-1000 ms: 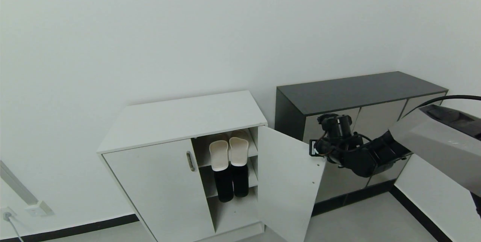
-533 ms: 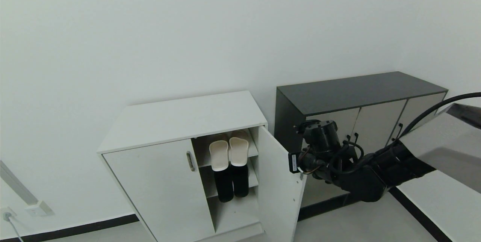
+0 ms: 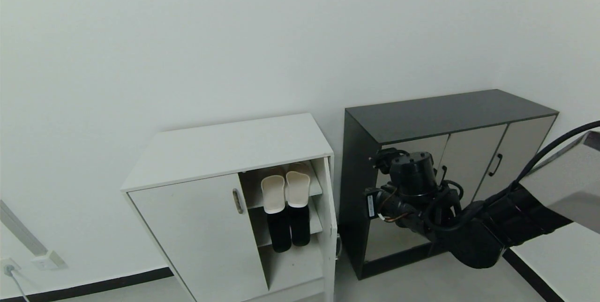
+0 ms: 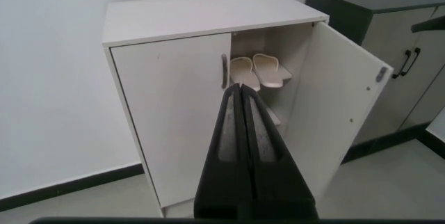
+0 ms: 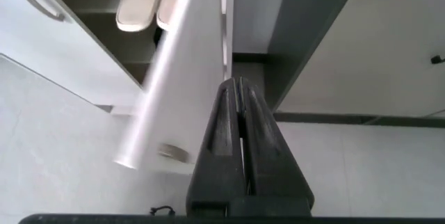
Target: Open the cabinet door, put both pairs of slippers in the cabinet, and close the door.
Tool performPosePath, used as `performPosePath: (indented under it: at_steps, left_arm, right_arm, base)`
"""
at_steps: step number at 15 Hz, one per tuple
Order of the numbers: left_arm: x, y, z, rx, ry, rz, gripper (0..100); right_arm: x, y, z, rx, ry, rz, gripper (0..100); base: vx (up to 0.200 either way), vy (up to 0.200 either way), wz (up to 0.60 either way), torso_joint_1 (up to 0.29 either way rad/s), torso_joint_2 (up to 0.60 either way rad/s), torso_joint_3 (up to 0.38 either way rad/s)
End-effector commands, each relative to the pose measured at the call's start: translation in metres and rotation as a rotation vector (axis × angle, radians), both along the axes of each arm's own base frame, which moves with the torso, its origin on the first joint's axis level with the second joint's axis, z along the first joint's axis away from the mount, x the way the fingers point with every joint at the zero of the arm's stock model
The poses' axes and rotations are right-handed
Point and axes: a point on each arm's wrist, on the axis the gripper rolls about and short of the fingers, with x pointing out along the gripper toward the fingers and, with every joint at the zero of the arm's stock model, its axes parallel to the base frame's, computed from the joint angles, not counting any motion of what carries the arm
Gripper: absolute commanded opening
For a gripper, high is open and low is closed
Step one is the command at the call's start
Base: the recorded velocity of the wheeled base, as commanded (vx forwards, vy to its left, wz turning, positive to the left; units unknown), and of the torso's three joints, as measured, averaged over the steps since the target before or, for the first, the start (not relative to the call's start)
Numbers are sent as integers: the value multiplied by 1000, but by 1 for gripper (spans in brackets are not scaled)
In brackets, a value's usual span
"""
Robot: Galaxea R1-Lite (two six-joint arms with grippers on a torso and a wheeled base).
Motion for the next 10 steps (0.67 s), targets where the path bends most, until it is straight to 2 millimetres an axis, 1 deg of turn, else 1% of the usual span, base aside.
performPosePath:
  at_steps: [1,2,10]
  left_arm:
    - [0,0,0,-2,1,-1,0]
    - [0,0,0,-2,1,-1,0]
    - [0,0,0,-2,1,2,0]
  right_arm:
    - [-2,0,-2,-6,7,4,0]
    - [-2,0,-2,-5,5,4,0]
    - [-6,2,-4,-2,19,33,0]
  base:
    - [0,0,0,0,0,0]
    - [0,0,0,0,0,0]
    - [0,0,600,1,5,4]
